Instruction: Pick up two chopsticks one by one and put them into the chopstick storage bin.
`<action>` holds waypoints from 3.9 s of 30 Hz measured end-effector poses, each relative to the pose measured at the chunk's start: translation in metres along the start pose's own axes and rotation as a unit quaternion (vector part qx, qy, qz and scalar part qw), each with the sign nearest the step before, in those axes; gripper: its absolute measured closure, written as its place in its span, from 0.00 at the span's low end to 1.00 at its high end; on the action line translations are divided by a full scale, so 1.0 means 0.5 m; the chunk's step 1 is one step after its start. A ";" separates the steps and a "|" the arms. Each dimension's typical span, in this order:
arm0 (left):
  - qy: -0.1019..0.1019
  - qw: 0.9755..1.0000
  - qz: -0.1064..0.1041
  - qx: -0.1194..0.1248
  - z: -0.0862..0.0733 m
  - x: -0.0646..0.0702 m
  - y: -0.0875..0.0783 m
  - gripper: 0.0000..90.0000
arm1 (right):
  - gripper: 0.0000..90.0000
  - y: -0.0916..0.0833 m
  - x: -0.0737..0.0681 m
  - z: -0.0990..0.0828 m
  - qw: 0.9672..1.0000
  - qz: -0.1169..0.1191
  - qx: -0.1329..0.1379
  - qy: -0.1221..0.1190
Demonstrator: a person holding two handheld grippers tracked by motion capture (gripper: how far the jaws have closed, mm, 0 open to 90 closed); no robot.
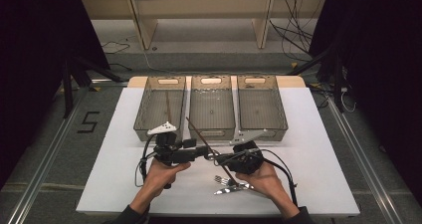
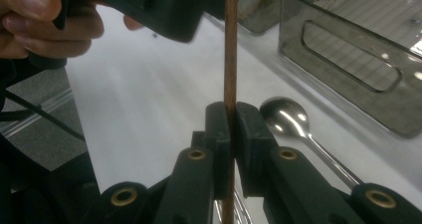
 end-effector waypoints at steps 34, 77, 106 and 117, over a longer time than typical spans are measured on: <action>-0.053 0.994 -0.092 0.018 0.004 0.005 0.010 0.94 | 0.93 -0.007 -0.029 0.003 0.999 0.015 0.035 -0.009; -0.021 0.998 0.066 -0.003 0.200 -0.211 -0.194 0.94 | 0.32 -0.103 0.074 -0.098 0.998 -0.019 0.068 0.004; -0.052 0.988 0.132 -0.060 0.215 -0.322 -0.125 0.94 | 0.30 -0.117 0.077 -0.108 0.997 -0.024 0.074 -0.001; -0.065 0.987 0.125 -0.081 0.185 -0.334 -0.092 0.94 | 0.30 -0.116 0.076 -0.109 0.997 -0.024 0.071 -0.001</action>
Point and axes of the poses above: each handheld gripper's, and its own axes: y roughly forward along the jaws, z roughly out of its top, x roughly to its right, the point moved 2 cm from there along y, roughly forward along the jaws, and after that the axes turned 14 degrees about y, right-handed, at the moved point
